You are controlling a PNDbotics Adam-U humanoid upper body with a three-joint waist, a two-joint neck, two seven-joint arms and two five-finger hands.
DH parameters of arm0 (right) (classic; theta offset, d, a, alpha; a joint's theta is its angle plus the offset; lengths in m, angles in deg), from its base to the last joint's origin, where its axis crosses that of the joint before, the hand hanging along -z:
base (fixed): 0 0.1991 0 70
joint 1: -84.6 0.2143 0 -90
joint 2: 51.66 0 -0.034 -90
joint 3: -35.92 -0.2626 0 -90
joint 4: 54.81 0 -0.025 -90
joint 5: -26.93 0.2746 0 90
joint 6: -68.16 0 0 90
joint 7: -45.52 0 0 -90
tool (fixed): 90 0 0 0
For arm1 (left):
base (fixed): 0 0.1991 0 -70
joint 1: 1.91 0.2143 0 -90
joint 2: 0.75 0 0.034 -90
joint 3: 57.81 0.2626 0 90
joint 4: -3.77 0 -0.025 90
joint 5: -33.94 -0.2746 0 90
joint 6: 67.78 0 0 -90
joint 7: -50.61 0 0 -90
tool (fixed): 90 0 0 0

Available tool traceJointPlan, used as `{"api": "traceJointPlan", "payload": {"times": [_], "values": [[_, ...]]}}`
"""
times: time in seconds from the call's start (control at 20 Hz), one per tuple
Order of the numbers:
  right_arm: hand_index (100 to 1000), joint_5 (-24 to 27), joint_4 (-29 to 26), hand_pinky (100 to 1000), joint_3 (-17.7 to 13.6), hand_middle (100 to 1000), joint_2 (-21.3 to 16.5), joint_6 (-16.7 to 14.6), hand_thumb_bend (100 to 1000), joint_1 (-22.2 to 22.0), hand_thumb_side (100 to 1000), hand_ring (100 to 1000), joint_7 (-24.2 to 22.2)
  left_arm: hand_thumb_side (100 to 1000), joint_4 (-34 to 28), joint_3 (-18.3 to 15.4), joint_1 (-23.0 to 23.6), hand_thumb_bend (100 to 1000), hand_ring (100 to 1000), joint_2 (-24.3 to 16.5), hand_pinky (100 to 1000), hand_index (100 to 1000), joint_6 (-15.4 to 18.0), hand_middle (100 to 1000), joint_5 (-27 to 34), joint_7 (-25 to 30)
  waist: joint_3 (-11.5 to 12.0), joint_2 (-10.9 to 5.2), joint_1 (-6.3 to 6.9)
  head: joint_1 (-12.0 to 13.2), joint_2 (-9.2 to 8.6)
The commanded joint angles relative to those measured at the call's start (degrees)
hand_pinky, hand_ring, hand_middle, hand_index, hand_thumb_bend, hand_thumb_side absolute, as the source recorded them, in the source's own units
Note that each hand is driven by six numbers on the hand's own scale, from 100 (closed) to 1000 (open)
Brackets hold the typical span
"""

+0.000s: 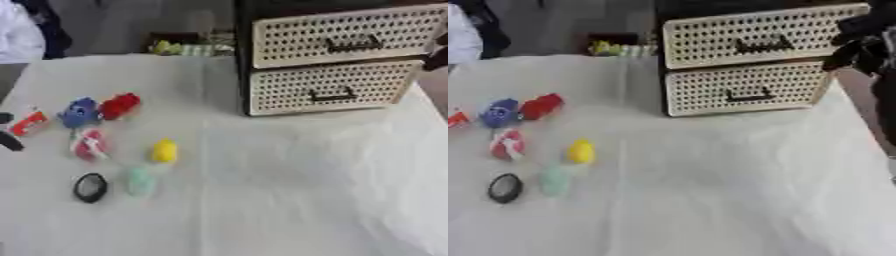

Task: Pick up objects from table and place into drawer.

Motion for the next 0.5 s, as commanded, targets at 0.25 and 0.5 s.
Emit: {"api": "traceJointPlan", "payload": {"times": [0.25, 0.5], "values": [[689, -4.17, -0.63, 528, -0.78, 554, -6.22, -0.90, 100, 1.67, 885, 504, -2.66, 862, -0.83, -0.63, -0.09, 100, 585, -1.05, 358, 787, 0.11, 602, 0.29, -0.22, -0.13, -1.48, -0.38, -0.29, 0.30], [708, -12.31, -0.63, 538, -1.07, 566, -13.09, -2.69, 100, 3.89, 957, 513, -7.93, 864, -0.83, -0.59, -0.10, 100, 584, -1.32, 357, 787, 0.11, 601, 0.21, -0.25, -0.24, -1.41, -0.60, -0.40, 0.17]]}}
